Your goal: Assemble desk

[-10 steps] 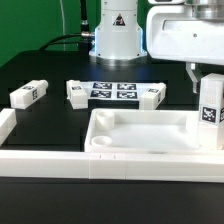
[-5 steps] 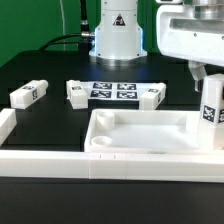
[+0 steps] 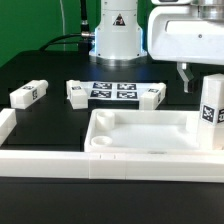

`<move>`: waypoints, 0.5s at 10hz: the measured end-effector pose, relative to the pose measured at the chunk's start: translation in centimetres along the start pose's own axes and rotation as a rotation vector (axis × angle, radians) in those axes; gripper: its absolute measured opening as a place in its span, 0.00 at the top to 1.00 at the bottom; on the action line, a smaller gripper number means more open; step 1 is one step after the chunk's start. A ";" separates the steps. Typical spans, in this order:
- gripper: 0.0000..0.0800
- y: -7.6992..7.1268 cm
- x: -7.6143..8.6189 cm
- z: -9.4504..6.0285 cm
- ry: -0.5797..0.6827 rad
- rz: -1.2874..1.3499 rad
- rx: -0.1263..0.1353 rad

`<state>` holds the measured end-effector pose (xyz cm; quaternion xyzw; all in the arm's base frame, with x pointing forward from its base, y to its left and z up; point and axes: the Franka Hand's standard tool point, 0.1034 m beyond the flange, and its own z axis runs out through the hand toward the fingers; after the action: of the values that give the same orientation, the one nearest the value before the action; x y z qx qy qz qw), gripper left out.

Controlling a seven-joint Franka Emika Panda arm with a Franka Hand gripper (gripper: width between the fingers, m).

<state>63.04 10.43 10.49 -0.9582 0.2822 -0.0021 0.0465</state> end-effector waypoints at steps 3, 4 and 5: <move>0.19 0.0 0.0 0.0 0.001 -0.238 -0.002; 0.19 0.0 -0.1 0.0 0.007 -0.333 -0.015; 0.19 -0.2 -0.1 0.0 0.011 -0.430 -0.021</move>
Offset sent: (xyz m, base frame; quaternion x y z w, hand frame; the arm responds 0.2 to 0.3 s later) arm 0.0024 -0.0020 0.0004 -0.0364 0.0290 -0.2155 0.9754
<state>63.08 10.63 10.56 -0.9968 0.0714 -0.0141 0.0334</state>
